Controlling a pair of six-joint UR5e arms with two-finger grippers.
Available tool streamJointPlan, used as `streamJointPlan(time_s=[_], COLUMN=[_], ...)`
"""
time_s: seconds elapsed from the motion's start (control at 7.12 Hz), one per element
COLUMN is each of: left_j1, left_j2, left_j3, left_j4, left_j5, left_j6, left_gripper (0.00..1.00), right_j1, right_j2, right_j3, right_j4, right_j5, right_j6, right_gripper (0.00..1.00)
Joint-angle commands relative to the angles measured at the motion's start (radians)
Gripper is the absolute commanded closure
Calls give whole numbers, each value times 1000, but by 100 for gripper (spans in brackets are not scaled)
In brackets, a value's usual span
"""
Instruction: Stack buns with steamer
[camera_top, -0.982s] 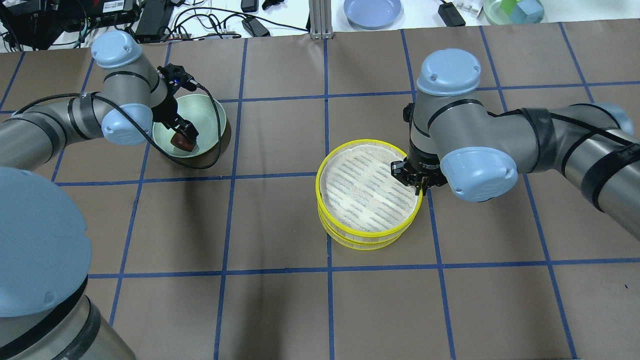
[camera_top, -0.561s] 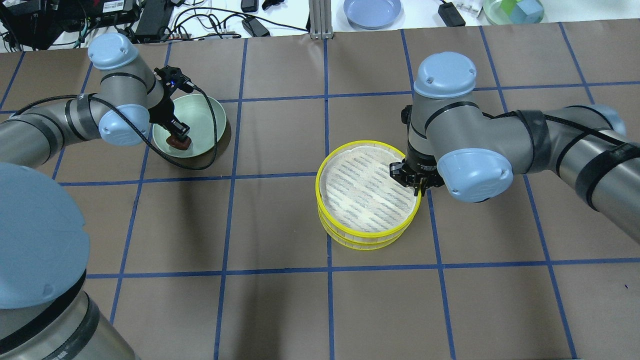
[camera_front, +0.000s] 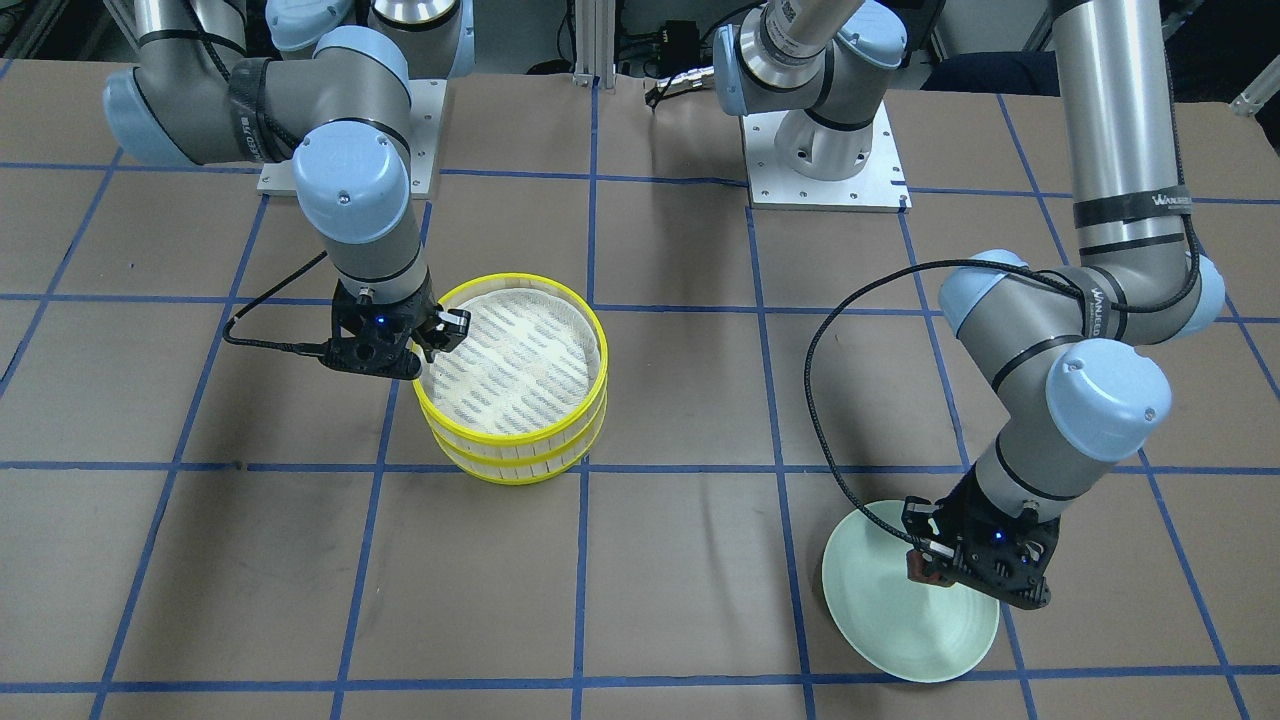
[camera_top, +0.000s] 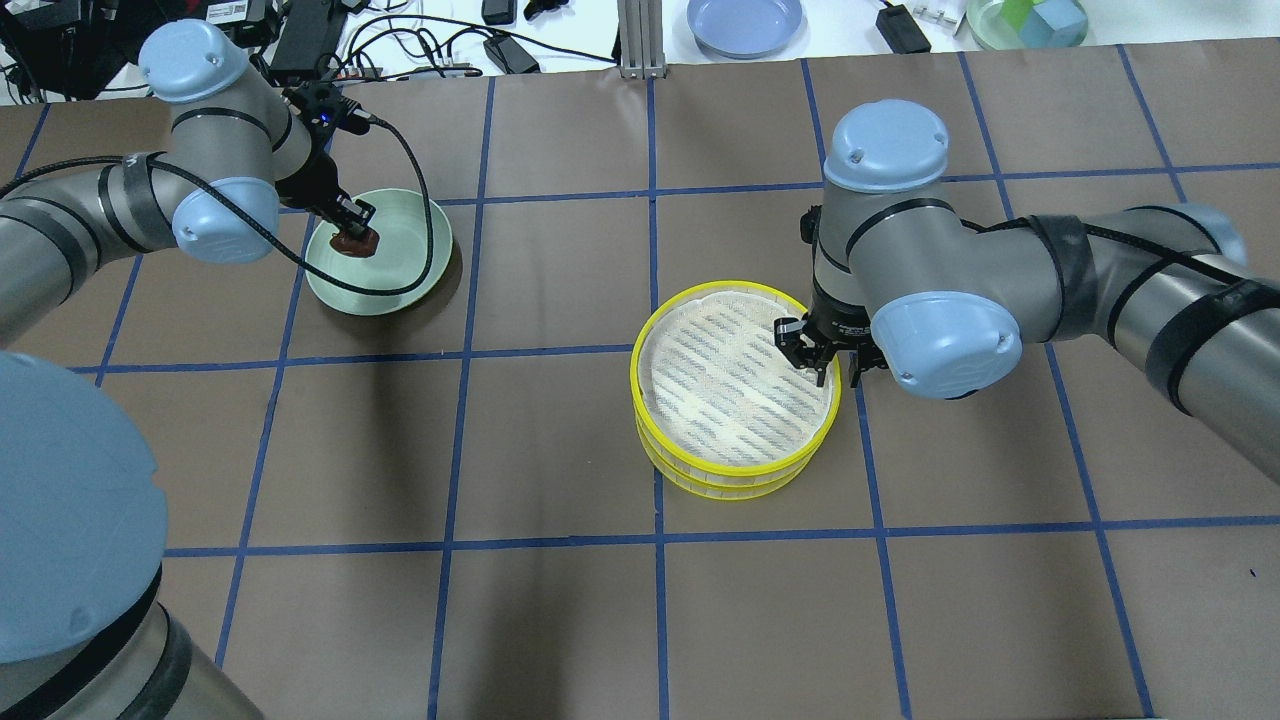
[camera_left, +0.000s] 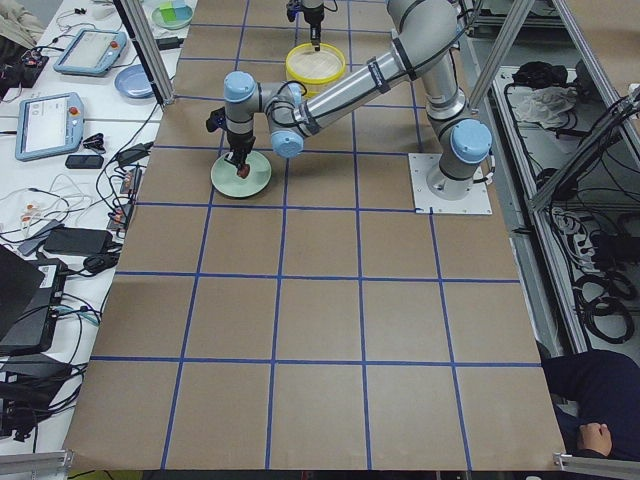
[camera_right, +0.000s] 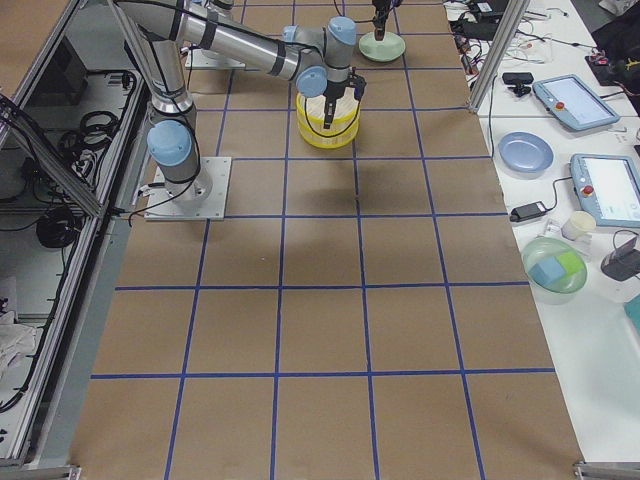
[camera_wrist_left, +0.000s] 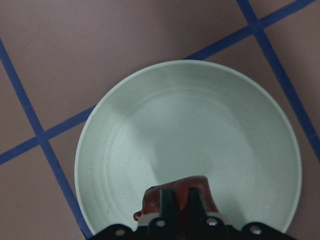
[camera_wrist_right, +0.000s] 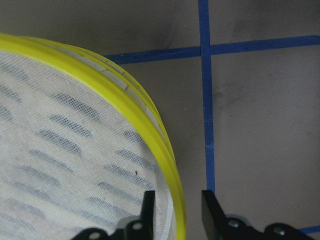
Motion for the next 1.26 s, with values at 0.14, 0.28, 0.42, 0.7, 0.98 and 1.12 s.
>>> streamJointPlan(time_s=[0.14,0.28,0.42,0.7,0.98,1.12], left_j1=[-124,-185,-257,-417,-535,-554], left_j2=[114,156,182,193,167,168], left_j3=[3,3,3,-4,-26,-52], left_j4=[-133,-188,-210,-228,-222,-228], left_j5=[-5,-4,-17,-147,-226,-224], left_j6=[-312,-444,-591,-888,-1073,-1066], left_gripper=[100,100,100,100,100,100], right_j1=[-18,-44,-69,-69,-68,-68], right_j2=[-86,-115,-116,-155,-151,-155], right_j3=[-190,-289,-374,-450,-439,-427], right_j4=[140,236,302,398,403,403], right_j5=[4,13,21,27,33,33], right_j6=[16,16,16,16,11,7], right_gripper=[0,0,0,0,0,0])
